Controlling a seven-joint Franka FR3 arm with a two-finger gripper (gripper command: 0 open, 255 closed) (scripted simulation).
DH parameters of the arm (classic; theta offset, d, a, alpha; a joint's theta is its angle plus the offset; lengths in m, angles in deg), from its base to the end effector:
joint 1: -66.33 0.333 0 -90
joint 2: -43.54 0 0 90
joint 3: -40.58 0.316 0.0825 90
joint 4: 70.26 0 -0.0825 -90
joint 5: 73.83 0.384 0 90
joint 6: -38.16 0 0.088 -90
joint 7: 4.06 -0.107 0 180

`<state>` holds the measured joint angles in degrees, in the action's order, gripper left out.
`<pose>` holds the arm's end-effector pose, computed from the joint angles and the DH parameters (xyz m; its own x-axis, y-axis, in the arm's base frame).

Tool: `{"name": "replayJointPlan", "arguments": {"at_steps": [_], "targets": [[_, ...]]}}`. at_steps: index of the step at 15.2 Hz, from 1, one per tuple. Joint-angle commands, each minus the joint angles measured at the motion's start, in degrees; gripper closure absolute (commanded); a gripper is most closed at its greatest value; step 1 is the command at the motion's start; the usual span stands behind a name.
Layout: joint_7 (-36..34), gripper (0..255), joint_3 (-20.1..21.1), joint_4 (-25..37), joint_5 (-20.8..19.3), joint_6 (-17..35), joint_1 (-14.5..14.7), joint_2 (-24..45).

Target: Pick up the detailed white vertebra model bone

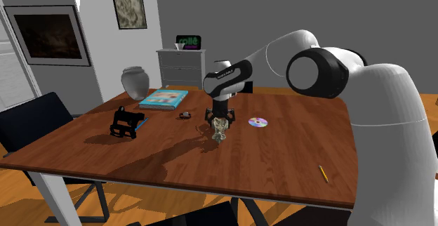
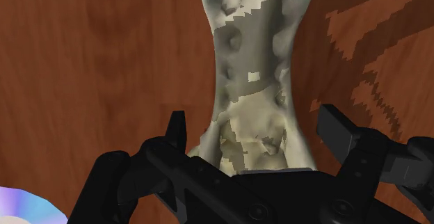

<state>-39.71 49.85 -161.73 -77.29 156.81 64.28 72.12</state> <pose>0.6792 0.0686 0.3446 0.8842 -0.4663 -0.0285 -0.4667 -0.8843 -0.0099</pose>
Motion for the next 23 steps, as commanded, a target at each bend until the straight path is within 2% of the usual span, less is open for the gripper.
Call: {"name": "replayJointPlan", "arguments": {"at_steps": [1,2,3,12,23], "targets": [[0.0,0,0.0,-0.2,0.0,0.4,0.0,0.2],[0.0,0,0.0,-0.2,0.0,0.4,0.0,0.2],[0.0,255,0.0,-0.1,0.0,0.4,0.0,0.2],[0.0,255,0.0,-0.2,0.0,0.4,0.0,0.2],[0.2,255,0.3,4.1,0.5,-6.7,-0.1,-2.7]]}}
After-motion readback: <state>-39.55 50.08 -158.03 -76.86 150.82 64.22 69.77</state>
